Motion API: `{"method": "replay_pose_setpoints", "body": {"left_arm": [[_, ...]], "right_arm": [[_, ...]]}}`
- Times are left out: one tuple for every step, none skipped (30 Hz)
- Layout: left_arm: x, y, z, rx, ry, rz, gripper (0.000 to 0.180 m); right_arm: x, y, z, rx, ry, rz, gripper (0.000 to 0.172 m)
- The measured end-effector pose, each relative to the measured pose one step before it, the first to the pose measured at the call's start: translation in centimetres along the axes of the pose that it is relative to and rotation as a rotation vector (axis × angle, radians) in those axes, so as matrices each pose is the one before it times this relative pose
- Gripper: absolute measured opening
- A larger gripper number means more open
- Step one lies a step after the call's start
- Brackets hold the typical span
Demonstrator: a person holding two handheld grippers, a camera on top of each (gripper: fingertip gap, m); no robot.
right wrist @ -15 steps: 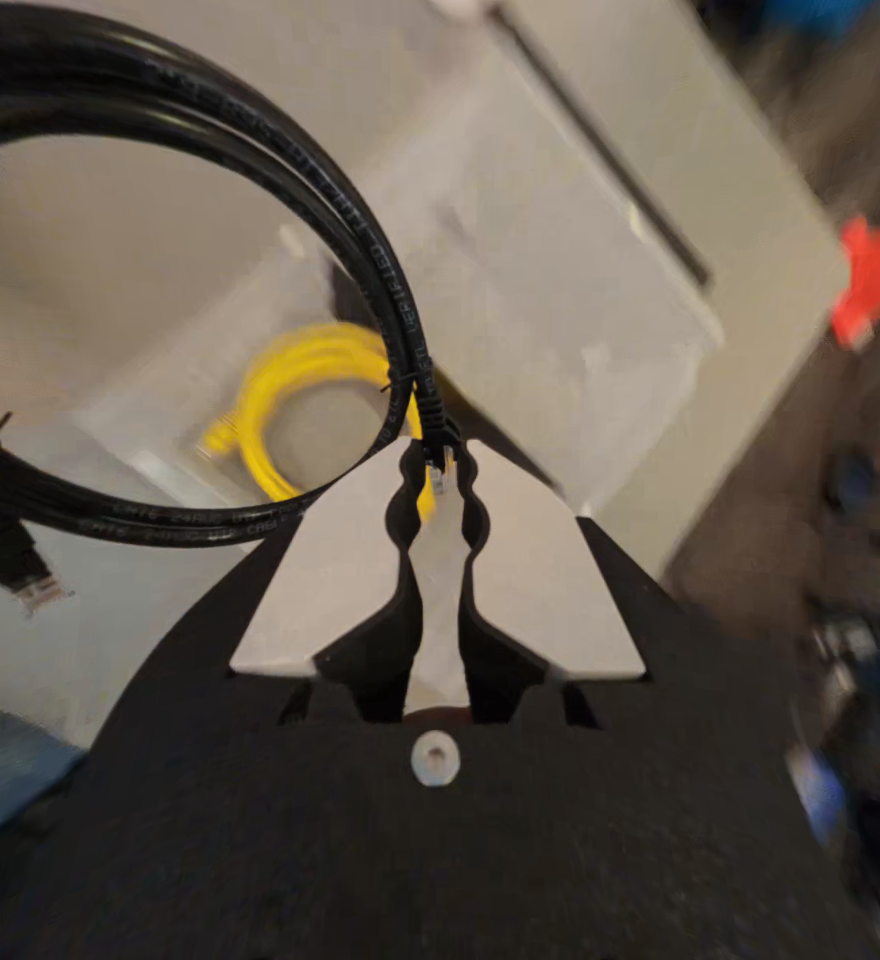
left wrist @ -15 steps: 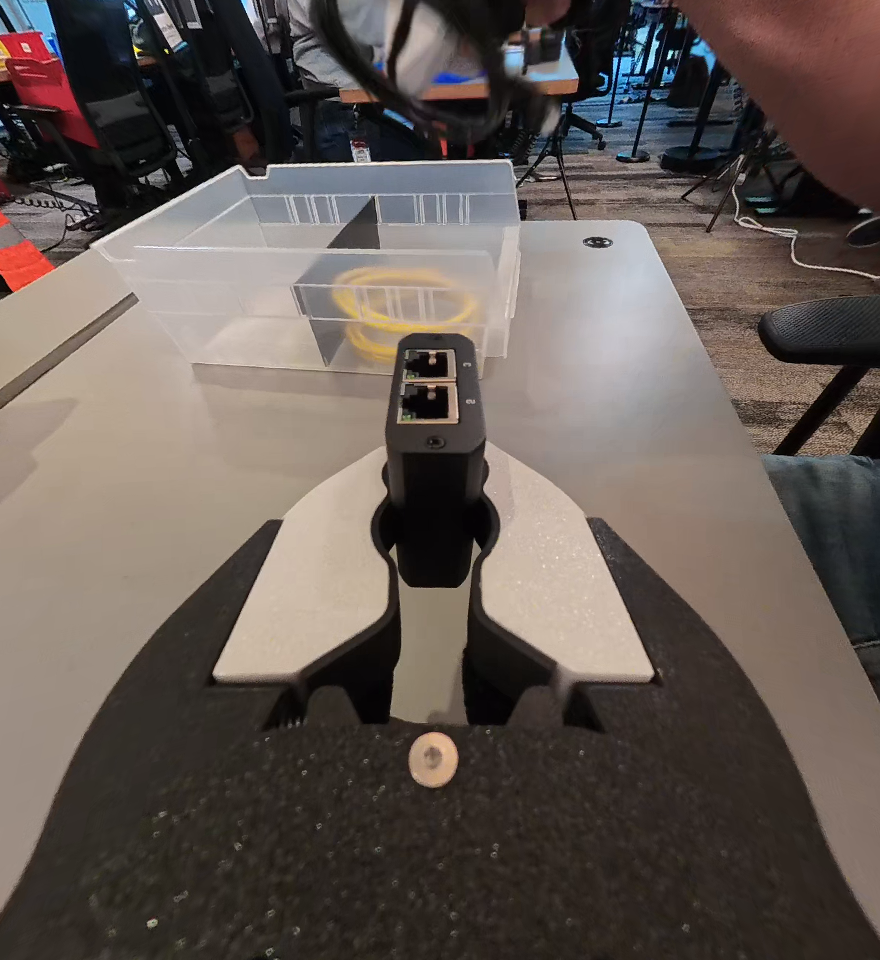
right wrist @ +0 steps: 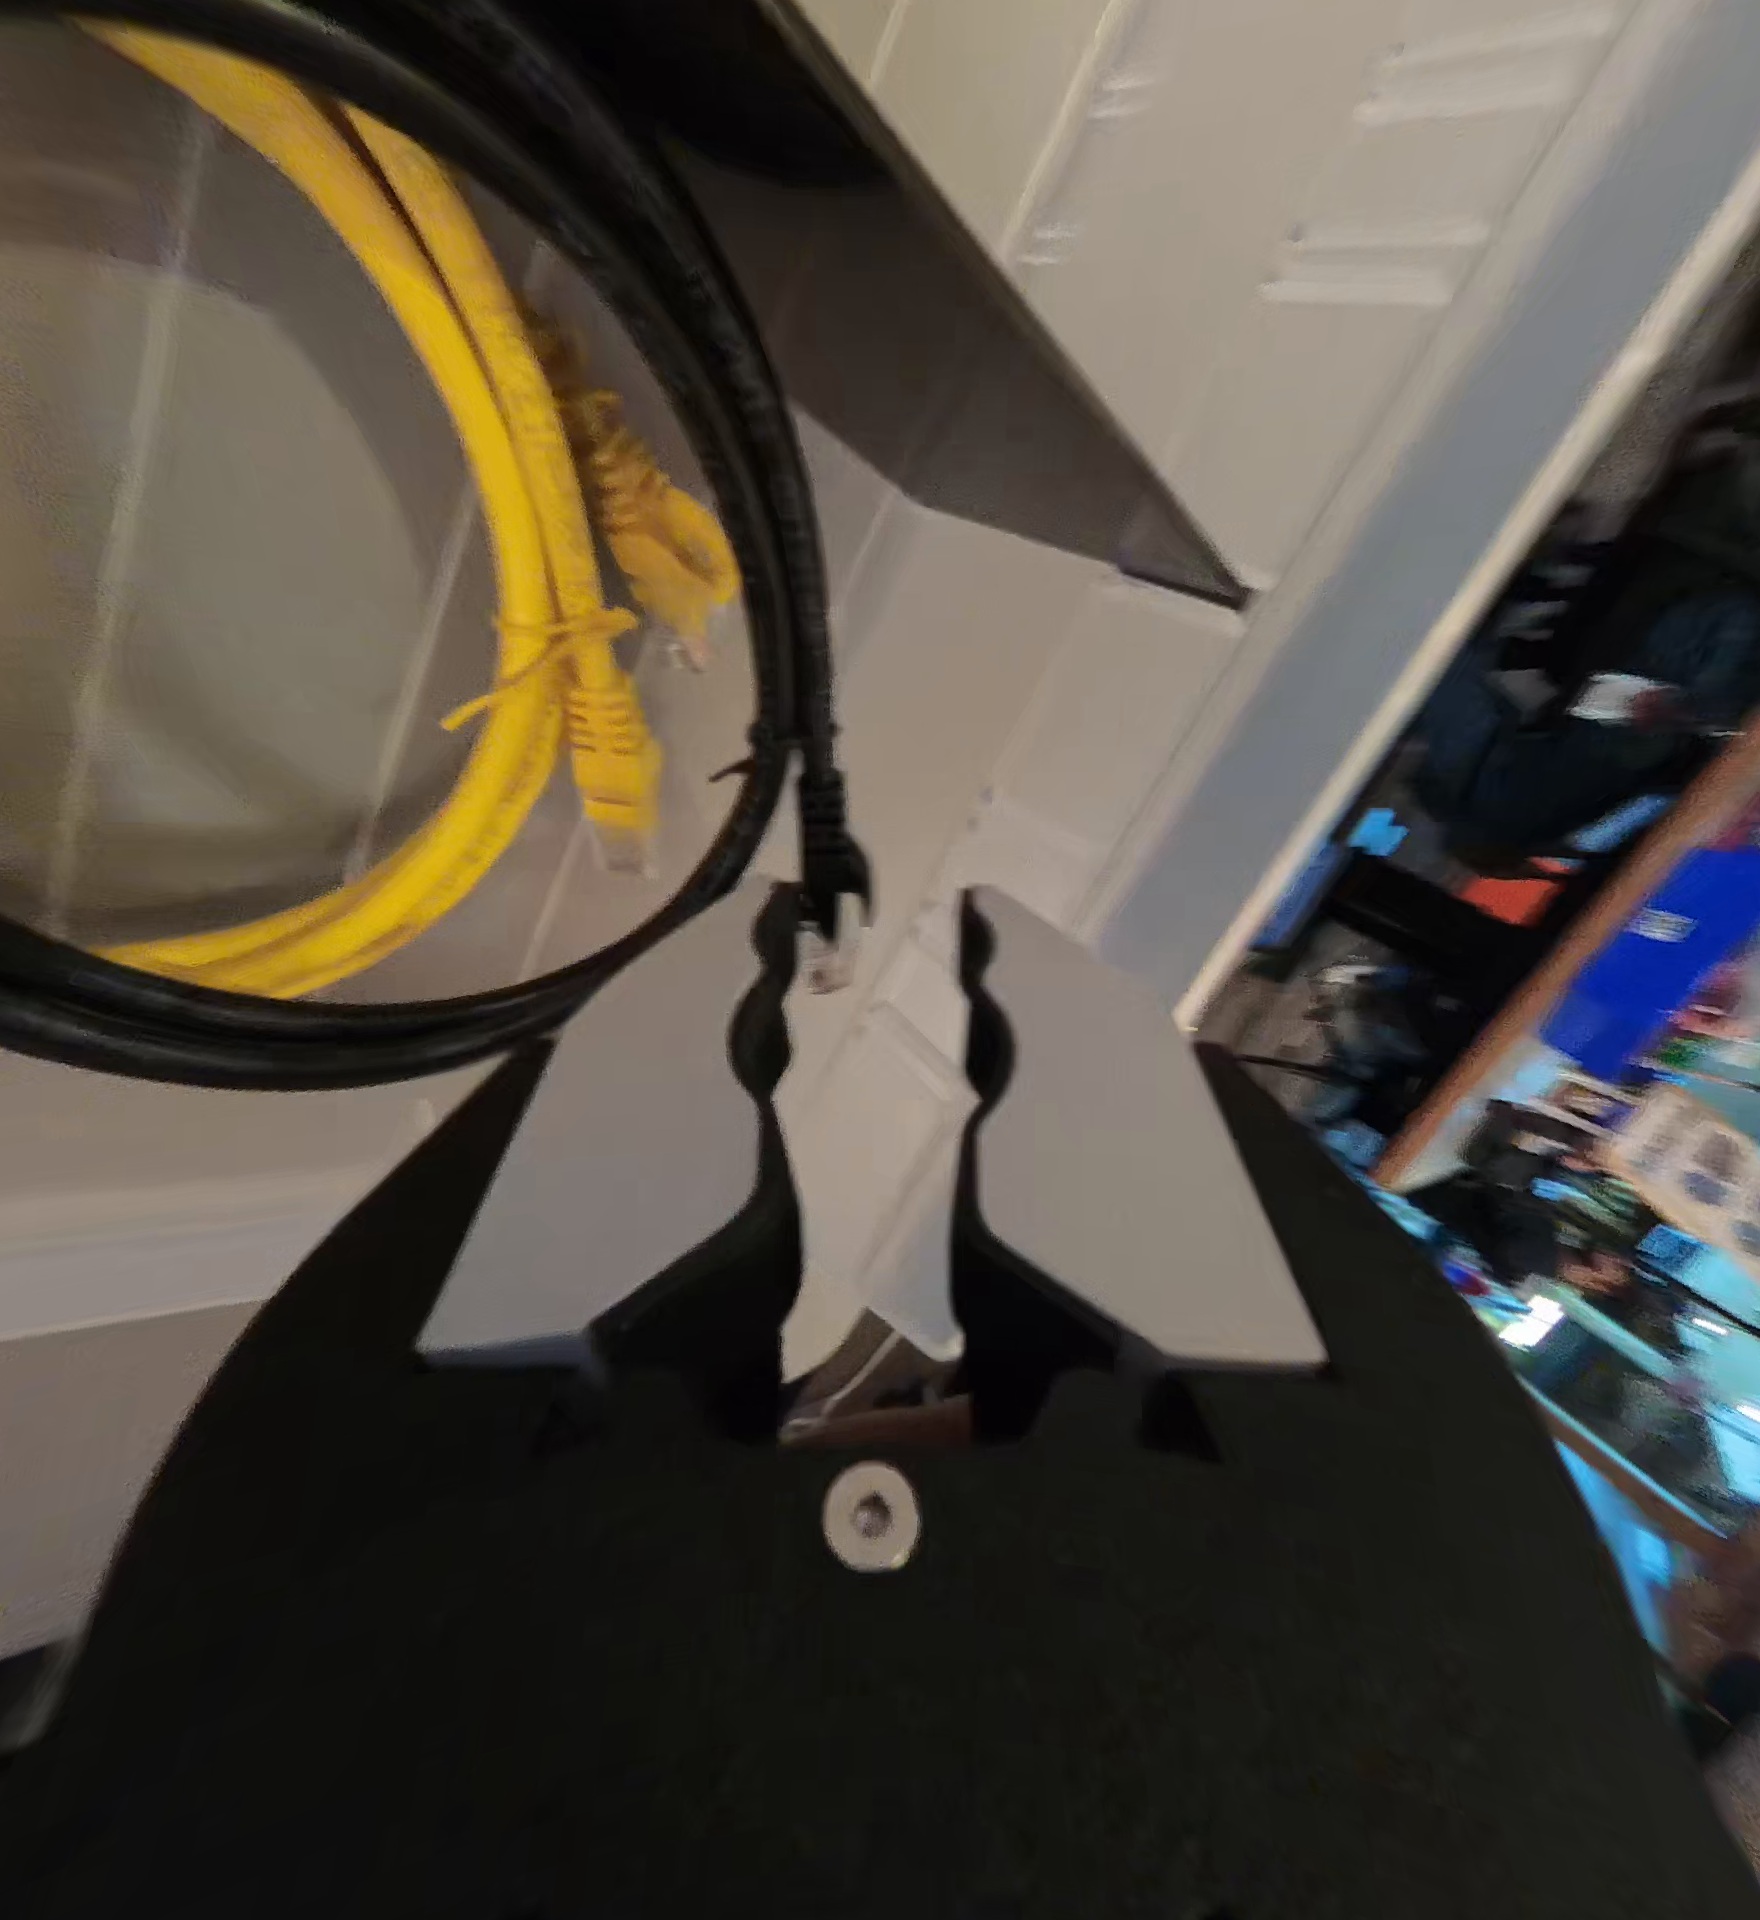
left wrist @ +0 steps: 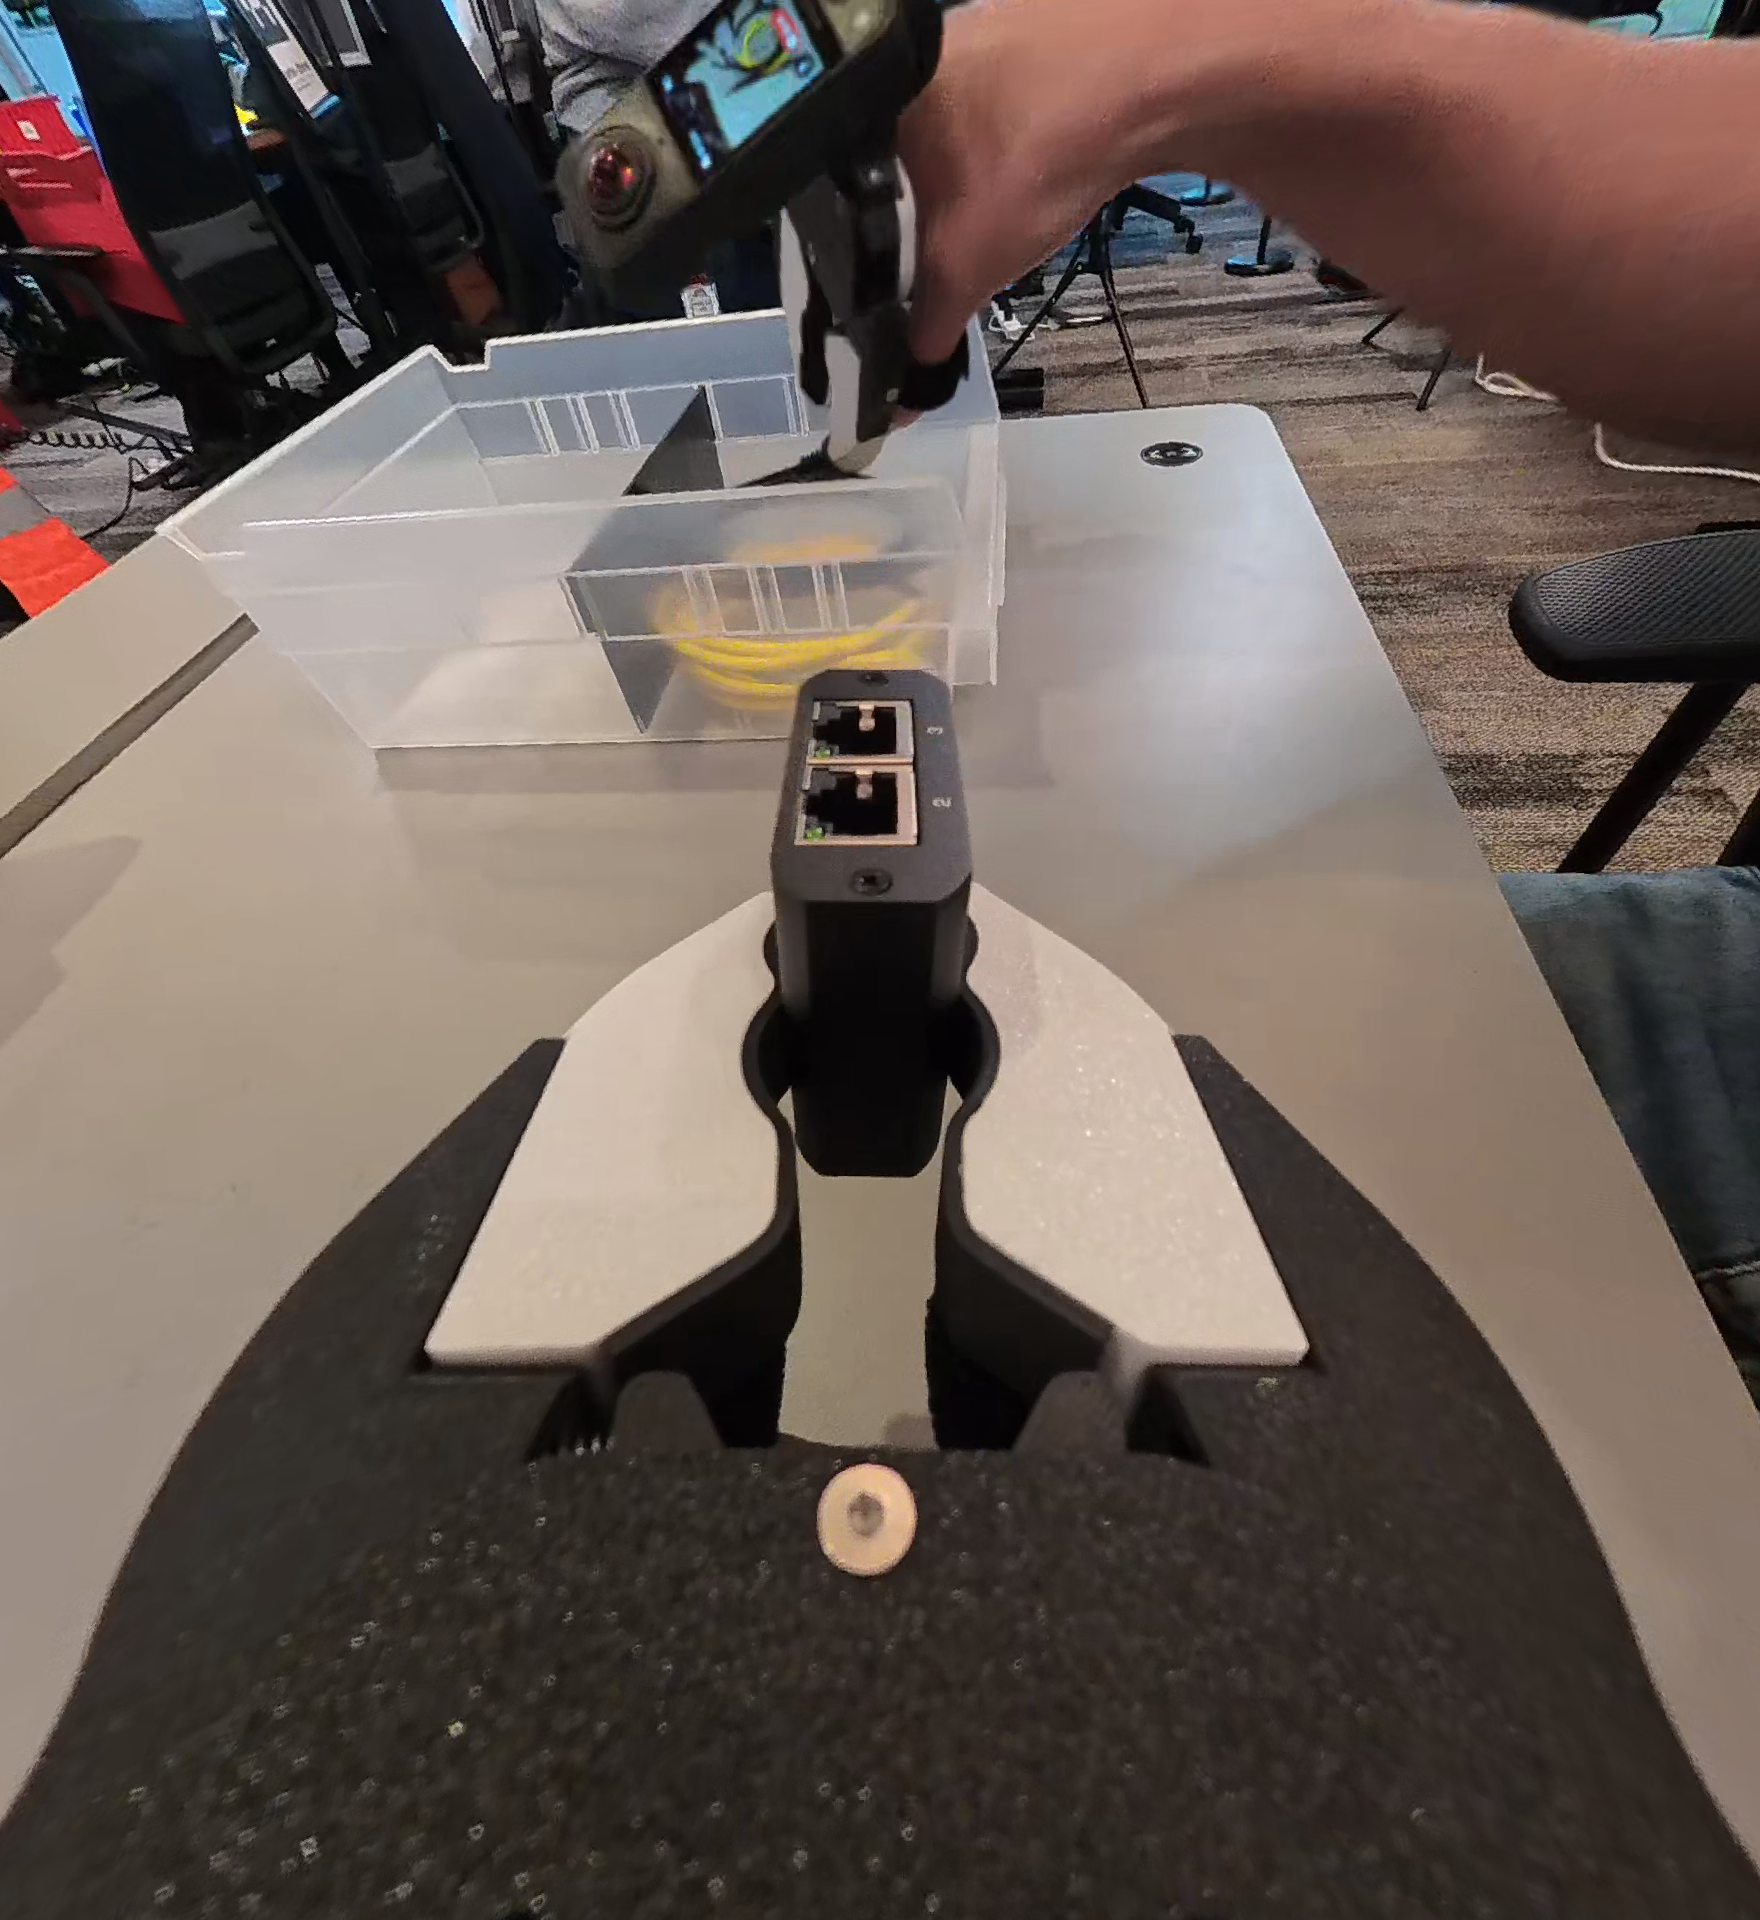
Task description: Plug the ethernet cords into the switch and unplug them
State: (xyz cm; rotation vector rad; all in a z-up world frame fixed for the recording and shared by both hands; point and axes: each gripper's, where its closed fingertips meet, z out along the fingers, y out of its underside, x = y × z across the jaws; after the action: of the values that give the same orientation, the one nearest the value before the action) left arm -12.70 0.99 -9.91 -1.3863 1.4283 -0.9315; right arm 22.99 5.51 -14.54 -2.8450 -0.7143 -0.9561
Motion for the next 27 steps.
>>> {"method": "replay_pose_setpoints", "body": {"left_arm": [[0.025,0.061,0.044,-0.0014,0.0005,0.0012,0.025],[-0.002,0.044,0.023,-0.0020,-0.0004,0.0017,0.025],[-0.034,0.018,-0.003,-0.0008,-0.0018,0.0030,0.025],[-0.099,-0.038,-0.063,0.0028,-0.0036,0.0021,0.025],[-0.134,-0.094,-0.096,0.0059,-0.0031,-0.0014,0.025],[-0.159,-0.117,-0.125,0.0083,-0.0017,-0.0028,0.025],[-0.178,-0.092,-0.128,0.0080,-0.0021,-0.0034,0.025],[-0.228,-0.045,-0.109,0.0045,-0.0039,-0.0050,0.025],[-0.234,-0.011,-0.087,0.0035,-0.0047,-0.0065,0.025],[-0.142,0.012,-0.062,0.0023,-0.0001,-0.0077,0.025],[-0.068,0.019,-0.014,0.0019,0.0027,-0.0081,0.025],[-0.028,-0.011,-0.002,0.0035,0.0006,-0.0049,0.025],[-0.010,-0.025,-0.006,0.0041,-0.0010,0.0021,0.025],[0.025,-0.011,-0.013,0.0025,0.0000,0.0076,0.025],[0.003,0.000,-0.009,0.0005,-0.0003,0.0089,0.025],[-0.013,-0.005,-0.035,0.0009,0.0004,0.0077,0.025],[0.032,-0.060,-0.057,0.0059,0.0051,0.0038,0.025],[0.052,-0.066,-0.067,0.0079,0.0074,0.0009,0.025],[-0.039,-0.070,-0.067,0.0090,0.0012,0.0027,0.025],[-0.066,-0.069,-0.069,0.0088,-0.0007,0.0030,0.025],[0.015,-0.069,-0.063,0.0095,0.0043,0.0024,0.025],[0.032,-0.090,-0.064,0.0110,0.0043,0.0028,0.025],[0.009,-0.087,-0.044,0.0090,0.0008,0.0039,0.025],[-0.023,-0.137,-0.055,0.0104,-0.0064,0.0104,0.025],[0.055,-0.200,-0.089,0.0119,-0.0054,0.0199,0.025],[0.090,-0.275,-0.111,0.0120,-0.0089,0.0327,0.025],[0.103,-0.331,-0.115,0.0111,-0.0114,0.0445,0.025]], "right_arm": [[0.340,0.101,-0.580,0.0168,0.0483,-0.0166,0.035],[0.572,0.015,-0.903,0.0373,0.0518,-0.0062,0.040],[0.835,0.019,-1.174,0.0439,0.0511,0.0115,0.046],[0.809,0.032,-1.344,0.0437,0.0338,0.0309,0.049],[0.527,-0.166,-1.466,0.0591,0.0068,0.0435,0.049],[-0.045,-0.635,-1.516,0.0890,-0.0299,0.0500,0.049],[-0.834,-1.128,-1.471,0.1169,-0.0723,0.0582,0.046],[-1.076,-1.166,-1.092,0.1122,-0.0813,0.0526,0.040],[-0.186,-0.588,-0.272,0.0641,-0.0209,0.0345,0.031],[0.812,0.493,0.678,-0.0182,0.0371,0.0085,0.029],[0.854,1.254,1.423,-0.0721,0.0315,-0.0087,0.039],[0.518,1.304,1.634,-0.0866,0.0104,-0.0017,0.056],[-0.005,0.787,1.226,-0.0647,-0.0225,0.0182,0.063],[-0.827,-0.098,0.477,-0.0057,-0.0638,0.0304,0.071],[-1.790,-1.039,-0.263,0.0679,-0.1019,0.0189,0.074],[-2.882,-1.767,-0.807,0.1215,-0.1453,0.0195,0.075],[-3.907,-2.070,-0.983,0.1429,-0.1931,0.0346,0.074],[-4.818,-1.915,-0.751,0.1402,-0.2415,0.0497,0.073],[-5.019,-1.239,-0.113,0.1138,-0.2554,0.0628,0.072],[-4.575,-0.507,0.566,0.0842,-0.2459,0.0734,0.074],[-3.683,-0.027,0.975,0.0617,-0.2175,0.0786,0.077],[-2.605,0.183,1.071,0.0521,-0.1789,0.0784,0.081],[-1.250,0.114,0.976,0.0662,-0.1181,0.0776,0.080],[0.078,0.295,0.784,0.0565,-0.0477,0.0801,0.082],[0.744,0.404,0.628,0.0296,-0.0088,0.0693,0.088],[0.781,0.186,0.569,0.0221,-0.0020,0.0491,0.091],[0.943,0.074,0.546,0.0055,0.0207,0.0198,0.095]]}}
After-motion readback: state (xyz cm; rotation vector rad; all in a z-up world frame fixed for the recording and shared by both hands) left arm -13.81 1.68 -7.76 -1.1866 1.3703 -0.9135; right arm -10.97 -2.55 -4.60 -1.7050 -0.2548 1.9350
